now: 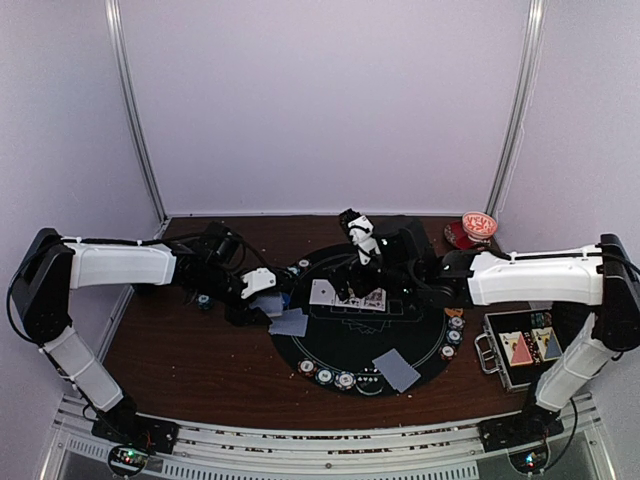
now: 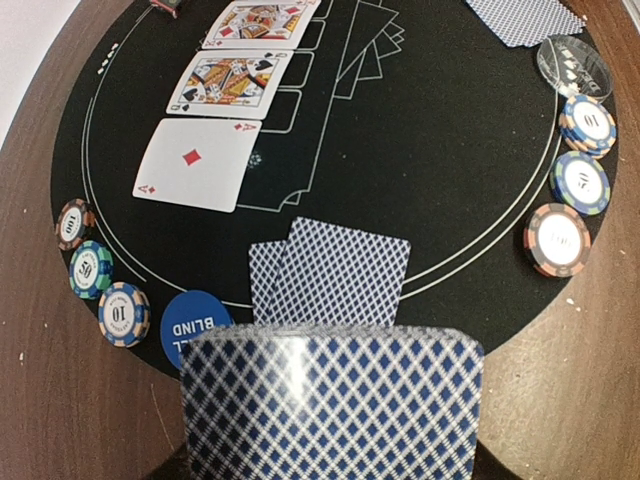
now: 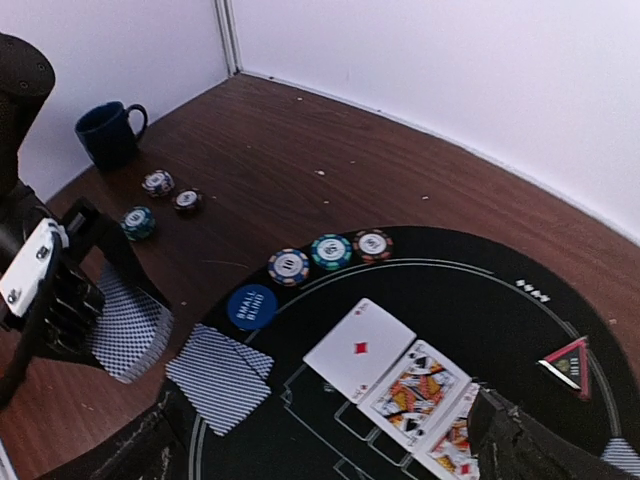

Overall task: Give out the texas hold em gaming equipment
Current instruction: Pick up the poker card from the face-down deck piles.

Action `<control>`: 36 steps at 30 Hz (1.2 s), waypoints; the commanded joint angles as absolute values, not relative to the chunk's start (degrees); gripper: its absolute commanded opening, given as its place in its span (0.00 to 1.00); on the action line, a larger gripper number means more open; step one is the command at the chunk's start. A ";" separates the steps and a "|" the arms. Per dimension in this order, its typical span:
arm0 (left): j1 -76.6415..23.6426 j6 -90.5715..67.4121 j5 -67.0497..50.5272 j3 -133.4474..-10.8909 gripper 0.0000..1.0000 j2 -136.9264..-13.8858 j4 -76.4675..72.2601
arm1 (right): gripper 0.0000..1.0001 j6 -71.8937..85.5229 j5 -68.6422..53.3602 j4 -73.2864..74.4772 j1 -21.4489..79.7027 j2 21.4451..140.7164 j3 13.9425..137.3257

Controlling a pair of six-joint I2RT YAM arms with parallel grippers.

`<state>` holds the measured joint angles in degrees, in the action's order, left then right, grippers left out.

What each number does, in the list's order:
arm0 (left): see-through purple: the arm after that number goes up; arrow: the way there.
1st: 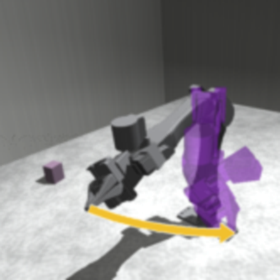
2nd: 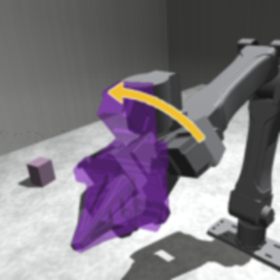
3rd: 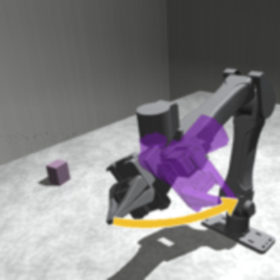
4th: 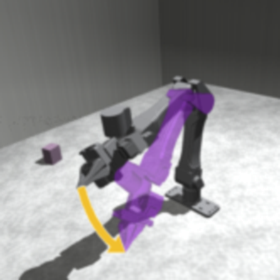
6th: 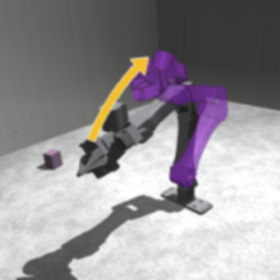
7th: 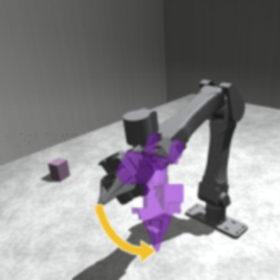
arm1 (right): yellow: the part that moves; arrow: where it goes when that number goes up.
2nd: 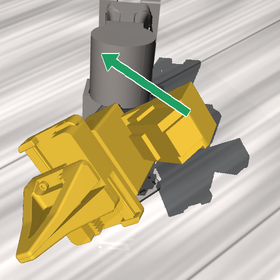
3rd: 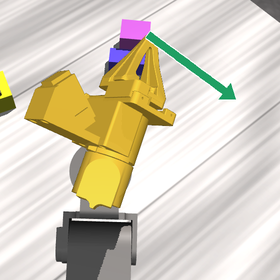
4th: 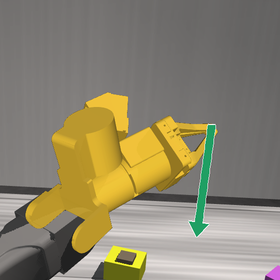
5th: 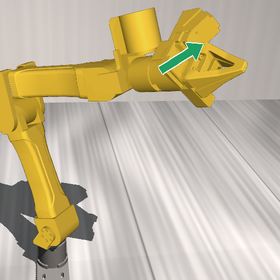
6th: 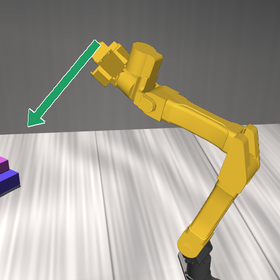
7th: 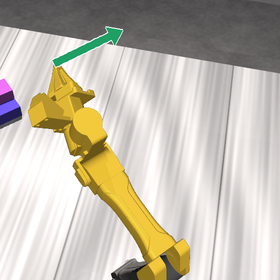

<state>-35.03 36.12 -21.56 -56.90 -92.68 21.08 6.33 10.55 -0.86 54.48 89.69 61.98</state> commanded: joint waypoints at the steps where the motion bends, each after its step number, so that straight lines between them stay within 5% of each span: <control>1: -34.76 36.63 -23.08 -57.11 0.61 -90.81 19.77 | 1.00 22.82 -5.40 -8.15 52.67 96.38 62.86; 12: -34.87 37.29 -23.90 -56.86 0.61 -90.43 19.78 | 0.97 30.11 -22.04 -16.77 51.71 110.38 71.08; 36: -34.91 37.77 -24.43 -56.69 0.61 -90.44 19.96 | 0.82 44.60 -32.73 -30.87 51.20 127.07 79.63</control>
